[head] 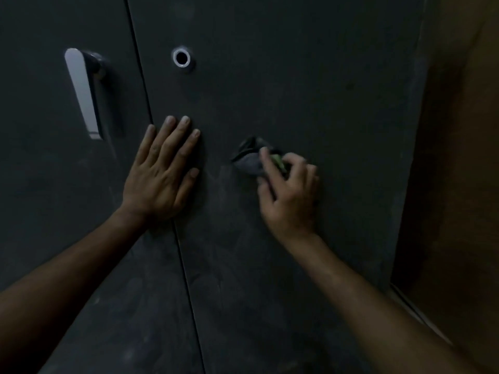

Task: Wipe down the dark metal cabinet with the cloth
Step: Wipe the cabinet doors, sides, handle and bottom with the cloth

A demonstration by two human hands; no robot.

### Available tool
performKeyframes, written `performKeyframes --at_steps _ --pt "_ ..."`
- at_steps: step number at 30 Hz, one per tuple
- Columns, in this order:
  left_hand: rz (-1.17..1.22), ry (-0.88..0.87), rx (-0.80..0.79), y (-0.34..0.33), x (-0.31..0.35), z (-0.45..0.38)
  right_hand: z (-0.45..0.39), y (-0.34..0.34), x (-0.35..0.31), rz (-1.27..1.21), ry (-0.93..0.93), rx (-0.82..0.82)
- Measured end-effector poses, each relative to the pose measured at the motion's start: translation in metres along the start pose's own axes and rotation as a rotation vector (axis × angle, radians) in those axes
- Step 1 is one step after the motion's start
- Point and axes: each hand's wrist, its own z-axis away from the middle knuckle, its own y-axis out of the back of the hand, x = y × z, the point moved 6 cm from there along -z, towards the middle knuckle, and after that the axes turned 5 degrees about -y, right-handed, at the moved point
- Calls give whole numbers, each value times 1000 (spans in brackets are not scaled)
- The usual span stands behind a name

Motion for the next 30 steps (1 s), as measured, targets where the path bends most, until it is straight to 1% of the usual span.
performKeyframes --at_steps 2,3,4,5,6,7,9,10,11,12,13,14,15,17,18,19,20,21,23,24,25,27,29,30 --pt "4 -6 -5 0 -1 1 29 -16 -32 -13 204 -130" --pt "5 -6 -9 1 -1 1 51 -18 -34 -8 286 -196" --pt "8 -8 -12 1 -2 0 70 -15 -26 3 328 -247" --pt "13 -12 -14 2 -1 -1 81 -8 -11 20 320 -269" --pt "18 -15 -14 2 0 -2 83 2 8 41 258 -241" --pt "21 -16 -15 2 1 -2 77 10 25 64 154 -180" --pt "34 -17 -12 2 2 -2 47 20 41 99 -85 -7" --pt "54 -15 -10 3 2 -2 29 17 36 103 -176 75" --pt "89 -8 -4 5 2 -2 14 10 19 105 -220 126" --pt "144 2 5 8 1 -2 5 -1 -5 97 -214 135" --pt "214 17 15 12 0 -3 4 -12 -32 86 -150 109" --pt "291 35 20 15 -2 -4 14 -23 -58 79 -42 44" --pt "363 50 18 19 -3 -4 32 -31 -78 67 92 -56" --pt "446 48 -4 25 -6 -6 77 -31 -83 77 315 -242" --pt "452 37 -22 26 -6 -6 89 -23 -71 88 369 -292" --pt "444 24 -37 27 -6 -6 89 -14 -55 95 359 -295" --pt "431 11 -44 26 -6 -6 79 -6 -40 110 285 -254" --pt "418 1 -45 26 -6 -5 62 0 -29 121 151 -195" --pt "398 -13 -36 23 -4 -5 20 0 -27 108 -180 -15" --pt "395 -17 -31 22 -4 -4 7 -8 -43 100 -231 24" --pt "396 -21 -27 21 -4 -3 4 -19 -65 98 -183 16" --pt "390 -38 -20 21 -6 -2 26 -39 -103 95 41 -104" --pt "364 -67 -19 21 -7 0 73 -40 -101 94 248 -202" --pt "347 -81 -18 21 -6 0 93 -33 -83 116 281 -223"
